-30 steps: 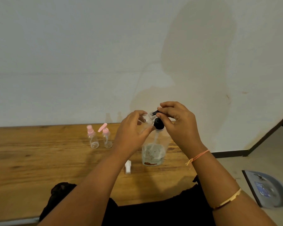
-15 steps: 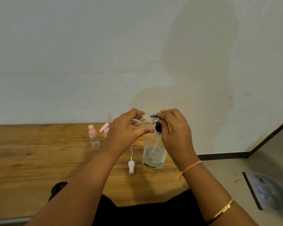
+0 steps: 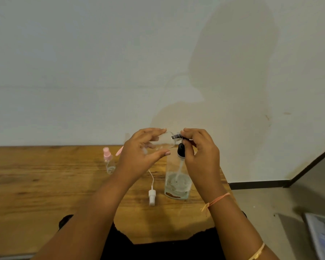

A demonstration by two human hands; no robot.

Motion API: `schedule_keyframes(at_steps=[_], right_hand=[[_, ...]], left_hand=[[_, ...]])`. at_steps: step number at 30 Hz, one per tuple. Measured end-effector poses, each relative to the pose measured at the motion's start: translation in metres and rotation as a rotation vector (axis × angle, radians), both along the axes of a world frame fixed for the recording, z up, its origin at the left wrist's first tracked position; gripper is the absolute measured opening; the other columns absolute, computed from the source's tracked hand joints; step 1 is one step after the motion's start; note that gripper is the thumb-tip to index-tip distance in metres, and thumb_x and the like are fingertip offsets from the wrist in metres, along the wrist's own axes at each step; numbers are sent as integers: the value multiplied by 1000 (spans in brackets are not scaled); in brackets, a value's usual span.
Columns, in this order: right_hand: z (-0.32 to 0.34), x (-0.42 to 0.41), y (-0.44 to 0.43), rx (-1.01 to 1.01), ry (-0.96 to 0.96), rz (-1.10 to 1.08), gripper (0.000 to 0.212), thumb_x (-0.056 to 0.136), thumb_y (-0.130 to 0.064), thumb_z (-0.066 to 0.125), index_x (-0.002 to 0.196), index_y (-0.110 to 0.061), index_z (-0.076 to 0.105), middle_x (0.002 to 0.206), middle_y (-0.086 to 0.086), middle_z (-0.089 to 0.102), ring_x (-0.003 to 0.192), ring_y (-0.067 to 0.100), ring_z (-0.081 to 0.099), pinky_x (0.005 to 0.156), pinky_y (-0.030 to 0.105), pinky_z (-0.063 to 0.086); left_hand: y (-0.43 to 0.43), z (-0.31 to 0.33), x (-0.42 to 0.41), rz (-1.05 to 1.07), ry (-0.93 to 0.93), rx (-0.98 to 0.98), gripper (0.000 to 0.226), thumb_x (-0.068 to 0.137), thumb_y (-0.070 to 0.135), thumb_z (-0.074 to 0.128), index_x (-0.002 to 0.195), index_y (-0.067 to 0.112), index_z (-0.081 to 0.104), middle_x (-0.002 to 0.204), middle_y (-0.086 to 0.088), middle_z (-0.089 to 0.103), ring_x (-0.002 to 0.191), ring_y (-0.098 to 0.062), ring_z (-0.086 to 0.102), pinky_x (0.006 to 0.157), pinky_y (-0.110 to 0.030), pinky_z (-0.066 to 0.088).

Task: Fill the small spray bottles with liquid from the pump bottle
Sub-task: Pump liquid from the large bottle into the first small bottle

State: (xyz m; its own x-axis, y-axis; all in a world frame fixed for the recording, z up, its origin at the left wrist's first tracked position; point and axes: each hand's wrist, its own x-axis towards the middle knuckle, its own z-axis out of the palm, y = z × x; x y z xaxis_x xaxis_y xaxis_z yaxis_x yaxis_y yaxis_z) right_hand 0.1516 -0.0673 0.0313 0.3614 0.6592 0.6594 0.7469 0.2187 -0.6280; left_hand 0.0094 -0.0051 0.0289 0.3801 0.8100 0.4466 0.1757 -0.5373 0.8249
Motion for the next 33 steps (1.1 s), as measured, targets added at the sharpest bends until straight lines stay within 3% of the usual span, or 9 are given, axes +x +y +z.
schedule_keyframes(at_steps=[3, 8, 10, 12, 15, 18, 22, 29, 33], right_hand=[[-2, 6, 1, 4, 22, 19, 20, 85, 9, 56, 97, -2, 69, 101, 1, 62, 95, 7, 57, 87, 3, 41], [-7, 11, -4, -38, -66, 7, 19, 85, 8, 59, 97, -2, 70, 101, 4, 63, 97, 16, 60, 87, 17, 44], [-5, 8, -7, -55, -30, 18, 21, 87, 7, 57, 101, -3, 69, 103, -2, 59, 98, 10, 58, 88, 10, 41], [1, 6, -9, -48, 43, 43, 23, 88, 6, 55, 103, -4, 69, 104, -3, 58, 98, -4, 54, 86, 1, 39], [10, 7, -12, -34, 149, 62, 16, 90, -4, 58, 93, -13, 70, 93, -5, 61, 86, -10, 56, 77, 1, 41], [18, 11, -6, -104, 319, 32, 11, 89, -15, 62, 81, -21, 66, 85, -4, 65, 78, -1, 59, 68, 7, 44], [23, 14, 3, -187, 520, 53, 10, 87, -13, 65, 80, -20, 67, 82, -2, 69, 78, 8, 63, 70, 16, 50], [14, 11, 4, -247, 811, 147, 8, 89, -11, 62, 83, -15, 65, 81, -2, 66, 75, 5, 61, 64, 9, 49], [18, 7, 4, -262, 1007, 191, 9, 88, -15, 63, 88, -8, 68, 88, 5, 68, 83, 11, 61, 72, 18, 49]], left_hand=[[-3, -2, 3, -9, 16, -48, 55, 66, 23, 81, 108, 47, 54, 107, 19, 59, 98, -1, 60, 83, -12, 50], [-8, -3, 7, -10, 54, -73, 54, 67, 23, 81, 108, 45, 54, 102, 14, 61, 97, -6, 61, 82, -14, 52], [-10, -1, 5, 0, 51, -83, 54, 67, 24, 80, 109, 45, 54, 103, 13, 61, 94, -5, 62, 79, -12, 51], [-12, 1, 4, 13, 44, -73, 54, 67, 28, 80, 108, 49, 53, 103, 18, 60, 89, -1, 63, 76, -10, 51], [-14, 5, 4, 9, 64, -46, 54, 66, 30, 80, 106, 53, 52, 102, 21, 59, 87, 5, 59, 72, -5, 47], [-14, 6, 5, -5, 48, -53, 52, 66, 28, 80, 107, 48, 54, 103, 17, 59, 86, 3, 57, 72, -4, 45], [-12, 5, 8, -7, -6, -90, 46, 68, 26, 79, 104, 45, 57, 104, 10, 59, 85, 1, 59, 74, -7, 47], [-8, -1, 8, 10, 14, -152, 44, 68, 26, 79, 100, 48, 57, 105, 13, 60, 88, -2, 61, 74, -7, 48], [-8, 1, 9, 15, -19, -127, 44, 67, 30, 79, 105, 42, 61, 105, 15, 60, 91, 3, 59, 79, -11, 50]])
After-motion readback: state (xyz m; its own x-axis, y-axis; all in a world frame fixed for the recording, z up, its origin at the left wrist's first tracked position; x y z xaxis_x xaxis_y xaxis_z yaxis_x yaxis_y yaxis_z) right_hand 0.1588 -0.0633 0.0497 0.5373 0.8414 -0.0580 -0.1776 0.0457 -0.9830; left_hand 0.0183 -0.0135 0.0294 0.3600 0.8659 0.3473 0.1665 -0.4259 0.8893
